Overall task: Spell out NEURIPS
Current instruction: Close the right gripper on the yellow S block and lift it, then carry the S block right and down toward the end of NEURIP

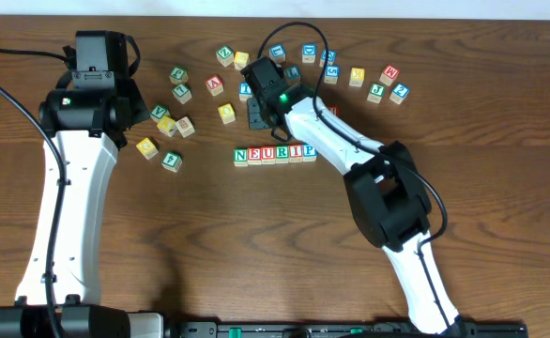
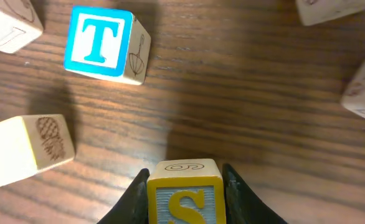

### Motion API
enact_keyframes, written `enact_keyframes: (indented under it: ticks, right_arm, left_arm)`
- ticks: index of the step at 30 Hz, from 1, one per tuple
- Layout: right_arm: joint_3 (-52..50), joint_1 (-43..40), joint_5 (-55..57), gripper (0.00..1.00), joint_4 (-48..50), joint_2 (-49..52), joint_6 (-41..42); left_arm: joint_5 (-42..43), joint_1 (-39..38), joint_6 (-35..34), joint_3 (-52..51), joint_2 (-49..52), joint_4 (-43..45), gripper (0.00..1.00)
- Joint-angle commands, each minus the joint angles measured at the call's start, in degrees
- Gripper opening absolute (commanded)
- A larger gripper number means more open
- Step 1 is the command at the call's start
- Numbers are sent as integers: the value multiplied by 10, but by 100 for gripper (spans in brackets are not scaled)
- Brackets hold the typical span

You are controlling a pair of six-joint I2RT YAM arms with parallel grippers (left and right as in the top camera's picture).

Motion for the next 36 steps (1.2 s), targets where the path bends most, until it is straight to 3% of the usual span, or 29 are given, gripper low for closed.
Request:
enact_keyframes:
  ticks: [1,17,25,30,36]
  right_arm:
    - [1,-11,6,22,-12,-55,-9]
    - [1,-75,7,18,-213,-233,-21]
    - [-9,-97,19,17,-329,-245,-31]
    - [-64,-99,33,18,-324,-245,-30]
    - [-169,-100,32,19,-234,-245,-76]
  left_arm:
    - [-7,1,9,0,-6,-2,55]
    - [-7,1,9,0,-6,-3,55]
    - [-7,1,9,0,-6,-3,55]
    - [-7,1,7,0,-6,-3,55]
    - [-7,1,7,0,-6,-3,55]
